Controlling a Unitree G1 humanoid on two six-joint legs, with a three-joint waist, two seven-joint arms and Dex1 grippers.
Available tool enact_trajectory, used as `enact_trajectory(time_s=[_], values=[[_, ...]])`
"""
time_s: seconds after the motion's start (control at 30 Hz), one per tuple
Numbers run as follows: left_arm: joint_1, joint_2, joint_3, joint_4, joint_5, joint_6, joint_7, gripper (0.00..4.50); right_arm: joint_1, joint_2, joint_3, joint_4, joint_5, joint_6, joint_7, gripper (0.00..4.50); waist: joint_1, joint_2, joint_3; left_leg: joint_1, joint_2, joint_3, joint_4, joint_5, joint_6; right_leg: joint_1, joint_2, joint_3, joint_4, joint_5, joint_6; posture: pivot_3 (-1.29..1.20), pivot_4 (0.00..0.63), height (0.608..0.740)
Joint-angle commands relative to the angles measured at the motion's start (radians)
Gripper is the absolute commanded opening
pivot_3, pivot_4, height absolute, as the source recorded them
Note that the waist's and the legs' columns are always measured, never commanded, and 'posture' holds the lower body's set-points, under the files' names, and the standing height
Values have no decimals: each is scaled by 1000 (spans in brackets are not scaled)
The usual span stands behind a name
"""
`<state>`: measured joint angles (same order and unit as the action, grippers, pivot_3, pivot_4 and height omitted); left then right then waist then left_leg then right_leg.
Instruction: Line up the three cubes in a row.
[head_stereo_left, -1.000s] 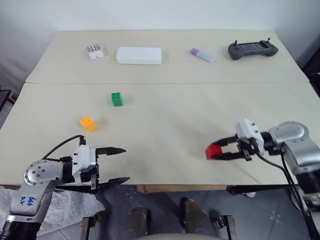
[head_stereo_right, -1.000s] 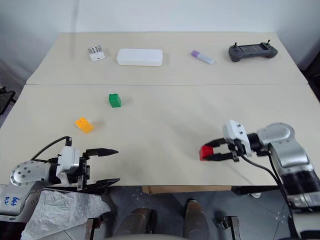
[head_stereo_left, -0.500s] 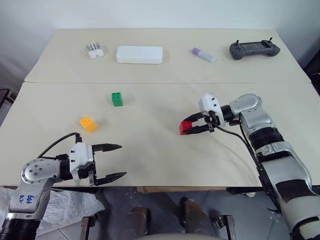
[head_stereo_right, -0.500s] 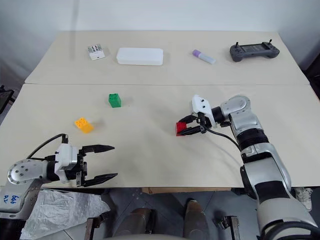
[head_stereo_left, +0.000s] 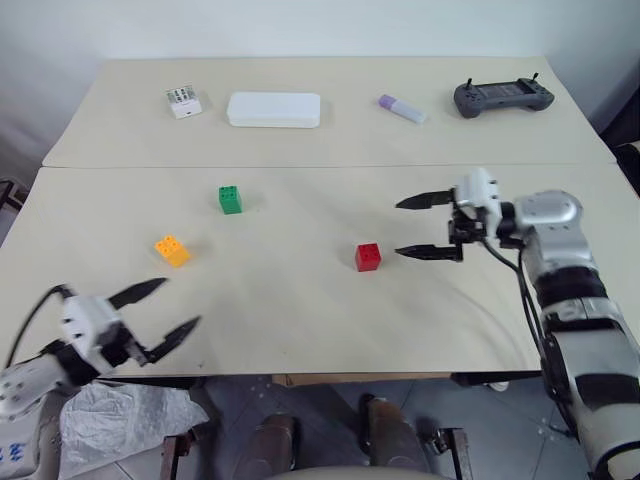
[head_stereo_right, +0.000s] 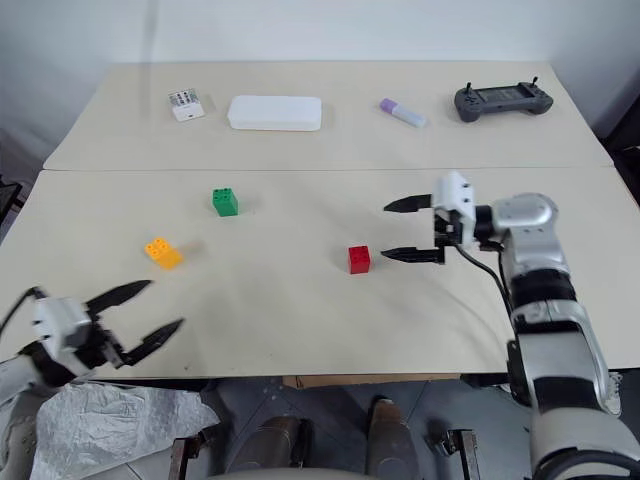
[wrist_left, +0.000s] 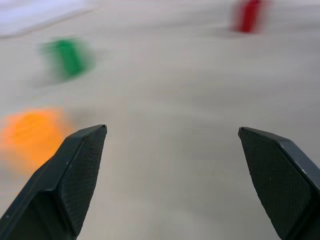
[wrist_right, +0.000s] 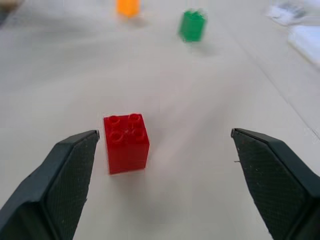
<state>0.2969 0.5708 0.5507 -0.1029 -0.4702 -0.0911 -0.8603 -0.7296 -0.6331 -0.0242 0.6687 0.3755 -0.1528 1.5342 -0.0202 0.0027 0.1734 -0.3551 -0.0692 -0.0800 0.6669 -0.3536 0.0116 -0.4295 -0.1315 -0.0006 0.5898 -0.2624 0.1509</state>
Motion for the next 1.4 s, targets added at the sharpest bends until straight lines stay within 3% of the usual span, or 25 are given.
enact_trajectory(time_s=[0.03,0.1,0.23,0.37,0.57,0.77,0.87,0.97,1.13,1.4], values=[[58,-48,85,43,-9,-56,53,4500,155,-4,-101,-212,103,50,-53,4465,2,0,0,0,0,0,0,0,0,0,0,0,0,0,0,0,150,740],[86,-78,102,80,-3,-78,73,4500,247,13,-154,-300,121,78,-160,4465,2,0,0,0,0,3,1,0,0,0,-1,1,0,0,0,0,150,740],[91,-108,70,79,-9,-79,78,4500,408,5,-178,-441,163,122,-167,4465,9,0,0,3,1,6,2,-1,0,1,0,3,0,0,1,0,150,740],[-3,-86,14,13,4,-4,148,4500,444,18,-199,-508,188,159,-229,4465,23,0,0,3,2,7,6,0,0,1,0,4,1,1,1,0,150,740],[-211,-78,-94,-253,-29,340,427,4500,448,23,-180,-518,168,140,-246,4465,28,-1,0,3,1,6,12,-1,0,2,0,4,5,1,2,0,150,740],[-479,-101,-222,-339,-19,683,674,4500,447,31,-166,-551,186,180,-254,4465,22,-1,0,2,1,6,13,-2,-1,1,2,5,10,1,2,0,150,740],[-700,-164,-294,-223,59,861,854,4500,439,34,-159,-566,186,193,-263,4465,24,-1,0,2,1,6,14,-2,-1,1,2,5,11,1,2,0,150,740],[-891,-219,-372,-35,153,874,927,4500,439,45,-171,-580,197,208,-293,4465,35,-2,0,2,-2,6,15,-1,-1,1,2,4,12,1,2,0,150,740],[-1042,-249,-415,211,228,930,959,4500,457,43,-172,-604,192,208,-306,4465,33,-2,0,1,-4,6,14,-2,-1,-1,3,4,10,1,2,0,150,740],[-1163,-314,-408,430,258,902,943,4500,502,66,-176,-667,191,194,-358,4465,44,-3,1,-1,-4,6,15,-2,-1,-3,2,4,9,1,2,0,150,740]])
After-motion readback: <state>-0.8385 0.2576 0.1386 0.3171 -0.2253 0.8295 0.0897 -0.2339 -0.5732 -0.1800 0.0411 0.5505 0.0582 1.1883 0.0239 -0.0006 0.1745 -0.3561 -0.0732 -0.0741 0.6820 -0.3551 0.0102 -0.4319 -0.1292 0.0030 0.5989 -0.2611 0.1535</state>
